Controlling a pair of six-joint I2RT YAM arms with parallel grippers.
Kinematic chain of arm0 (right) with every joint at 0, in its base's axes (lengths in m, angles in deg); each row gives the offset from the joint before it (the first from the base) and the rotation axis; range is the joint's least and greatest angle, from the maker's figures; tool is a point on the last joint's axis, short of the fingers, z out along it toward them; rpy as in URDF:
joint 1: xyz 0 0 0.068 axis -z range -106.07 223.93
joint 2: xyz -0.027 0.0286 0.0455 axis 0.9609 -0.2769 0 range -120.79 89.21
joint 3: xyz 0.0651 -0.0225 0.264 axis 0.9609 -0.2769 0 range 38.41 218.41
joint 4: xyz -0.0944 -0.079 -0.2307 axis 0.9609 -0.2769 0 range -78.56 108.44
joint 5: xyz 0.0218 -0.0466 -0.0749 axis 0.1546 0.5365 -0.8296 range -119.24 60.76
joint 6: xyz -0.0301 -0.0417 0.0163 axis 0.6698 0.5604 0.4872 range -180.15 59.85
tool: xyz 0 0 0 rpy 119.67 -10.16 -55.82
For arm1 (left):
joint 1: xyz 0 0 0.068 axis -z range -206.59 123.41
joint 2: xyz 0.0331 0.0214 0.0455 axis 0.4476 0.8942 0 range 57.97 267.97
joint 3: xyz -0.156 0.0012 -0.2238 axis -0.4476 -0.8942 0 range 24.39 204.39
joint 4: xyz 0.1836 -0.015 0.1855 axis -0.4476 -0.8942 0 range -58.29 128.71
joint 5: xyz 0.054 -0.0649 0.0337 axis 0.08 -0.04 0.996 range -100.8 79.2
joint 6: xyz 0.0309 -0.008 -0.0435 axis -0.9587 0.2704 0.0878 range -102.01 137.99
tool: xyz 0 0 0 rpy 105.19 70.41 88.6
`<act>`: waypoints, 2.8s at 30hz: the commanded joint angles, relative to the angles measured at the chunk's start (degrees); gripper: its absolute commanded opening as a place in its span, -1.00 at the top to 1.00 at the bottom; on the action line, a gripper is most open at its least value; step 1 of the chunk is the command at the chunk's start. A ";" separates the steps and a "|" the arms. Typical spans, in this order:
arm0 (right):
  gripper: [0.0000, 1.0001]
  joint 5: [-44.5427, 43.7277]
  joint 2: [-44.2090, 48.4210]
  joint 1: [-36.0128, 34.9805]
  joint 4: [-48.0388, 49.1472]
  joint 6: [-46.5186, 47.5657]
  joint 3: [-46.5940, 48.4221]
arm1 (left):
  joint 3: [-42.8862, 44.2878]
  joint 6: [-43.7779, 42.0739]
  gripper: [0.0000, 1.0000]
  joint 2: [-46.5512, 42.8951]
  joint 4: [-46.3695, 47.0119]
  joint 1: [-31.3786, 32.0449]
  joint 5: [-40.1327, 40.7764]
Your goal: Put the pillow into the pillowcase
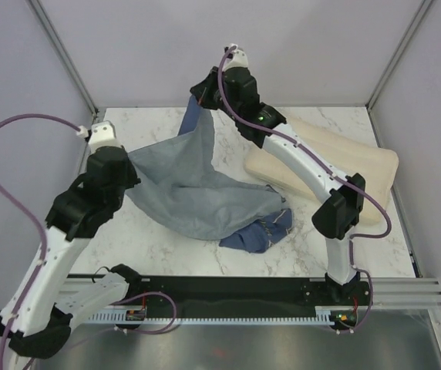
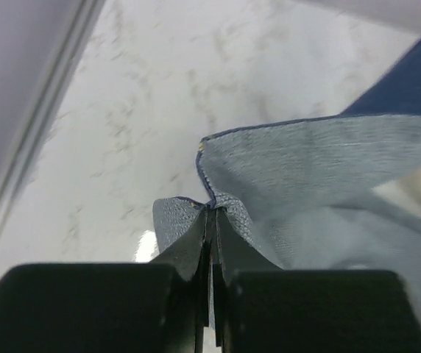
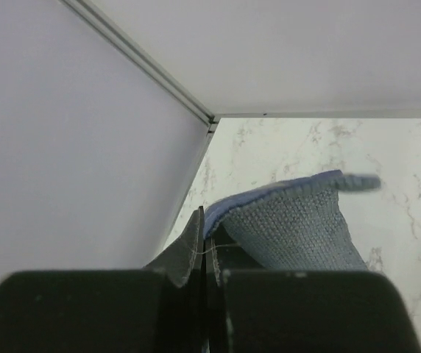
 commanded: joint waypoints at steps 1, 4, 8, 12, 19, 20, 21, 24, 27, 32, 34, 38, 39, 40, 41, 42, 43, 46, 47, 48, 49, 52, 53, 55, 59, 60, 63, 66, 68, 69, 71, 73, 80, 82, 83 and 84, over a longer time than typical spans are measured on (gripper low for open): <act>1.00 -2.03 -3.75 -3.51 6.31 0.96 7.65 | -5.85 1.71 0.96 6.99 -6.40 -5.39 7.66; 1.00 -0.74 -7.71 -6.24 8.94 2.47 10.21 | -10.25 1.89 0.95 6.13 -2.47 -12.32 5.04; 0.65 5.58 -12.55 -7.55 12.20 2.81 14.51 | -13.51 -2.32 0.95 0.94 3.61 -19.70 -0.25; -0.36 1.93 -10.02 -7.47 10.02 5.79 11.56 | -13.51 -4.35 0.88 1.28 4.41 -24.64 0.37; -0.58 0.06 3.07 -0.81 -0.78 9.75 -3.91 | -12.54 -6.63 0.55 4.18 4.76 -25.88 1.42; -0.58 0.59 4.91 -0.09 -2.11 10.89 -6.19 | -12.46 -6.73 0.40 4.10 4.76 -25.97 1.68; -0.59 0.59 8.85 0.52 -3.43 12.21 -11.43 | -12.45 -6.73 0.24 4.01 4.76 -25.88 2.03; -0.63 -3.08 16.50 2.11 -8.17 16.79 -21.72 | -12.54 -6.55 -0.43 2.96 4.85 -25.88 1.43; -0.61 -5.74 22.65 2.99 -13.45 18.20 -30.34 | -11.14 -8.48 -0.58 3.04 5.73 -25.88 -10.02; -0.55 -5.65 32.41 5.18 -18.47 16.36 -42.76 | -10.08 -5.16 -0.60 6.55 6.78 -23.26 -32.92; -0.55 -5.30 35.41 6.06 -18.91 15.39 -48.65 | -10.52 -2.96 -0.64 8.66 7.92 -14.00 -31.38; -0.56 -4.33 43.58 6.77 -19.26 14.42 -56.47 | -8.59 1.44 -0.71 15.42 8.54 3.27 -23.89; -0.56 -4.33 44.56 6.94 -19.43 14.16 -58.84 | -8.15 2.84 -0.71 17.26 9.15 5.47 -24.76; -0.54 -3.89 45.35 7.38 -19.78 13.90 -59.73 | -7.19 3.29 -0.72 20.41 9.77 9.24 -25.47; -0.50 -3.37 46.40 7.56 -19.79 13.81 -60.61 | -6.75 3.73 -0.71 22.36 11.17 11.10 -26.00; -0.47 -1.54 46.68 7.65 -19.79 13.63 -62.18 | -6.22 4.08 -0.72 23.77 11.18 14.43 -26.35; -0.45 -0.56 46.94 7.73 -19.61 13.02 -62.81 | -5.34 4.08 -0.72 26.65 11.18 15.76 -26.35; -0.45 1.73 47.21 7.73 -18.65 11.62 -65.09 | -4.02 4.08 -0.72 31.23 11.18 19.80 -26.35; -0.45 2.17 47.21 7.73 -18.12 11.35 -65.62 | -3.93 4.08 -0.72 32.04 11.18 20.43 -26.35; -0.45 2.52 47.21 7.73 -17.51 11.08 -66.85 | -4.10 4.08 -0.72 33.00 11.18 21.74 -26.35; -0.45 2.70 47.29 7.73 -16.37 10.82 -67.47 | -4.10 4.08 -0.72 33.71 11.18 22.36 -26.35; -0.43 2.53 46.77 7.91 -15.05 10.03 -68.61 | -5.50 4.08 -0.72 36.26 11.18 24.47 -26.35; -0.43 2.44 46.33 7.91 -14.78 9.59 -68.70 | -5.86 4.08 -0.72 36.96 11.18 25.00 -26.35; -0.40 2.61 46.24 8.43 -13.82 9.06 -69.23 | -6.30 4.78 -0.76 38.54 13.27 26.40 -26.70; -0.33 6.02 46.06 10.63 -12.15 7.40 -70.46 | -5.51 -3.64 -0.83 41.01 26.47 28.17 -24.87; -0.32 6.22 46.06 11.16 -11.71 7.13 -71.16 | -5.25 -3.65 -0.83 41.88 26.47 28.52 -24.86; -0.24 12.80 45.19 13.09 -9.07 6.08 -72.48 | -3.41 -7.05 -0.78 45.92 29.43 29.05 -22.86; -0.17 15.18 44.13 13.80 -6.87 4.93 -73.10 | -1.65 -6.99 -0.53 49.79 29.02 29.05 -23.62; -0.11 14.92 44.30 13.89 -6.52 4.49 -73.27 | -2.43 -6.38 -0.43 50.50 29.72 29.05 -24.68; -0.10 14.48 44.48 14.06 -6.52 4.58 -73.27 | -3.13 -6.38 -0.43 50.50 29.73 28.96 -24.68; -0.09 14.22 45.00 14.32 -6.52 4.84 -73.36 | -4.89 -6.38 -0.43 49.98 29.73 28.96 -24.68; -0.08 14.39 45.53 14.85 -6.60 5.02 -73.36 | -6.47 -6.73 0.43 49.71 31.31 28.70 -25.12; -0.22 13.34 47.99 16.35 -6.60 5.10 -74.77 | -12.71 -5.50 0.95 39.54 31.31 28.26 -25.90; -0.27 13.42 48.61 16.70 -6.69 5.37 -75.03 | -15.08 -5.50 0.95 32.33 29.74 27.91 -28.62; -0.28 13.77 48.61 16.79 -6.69 5.63 -75.21 | -15.79 -5.50 0.95 29.44 29.03 27.38 -32.38; -0.30 13.95 48.52 16.79 -6.69 6.15 -75.21 | -17.10 -5.50 0.95 24.36 28.15 27.21 -33.46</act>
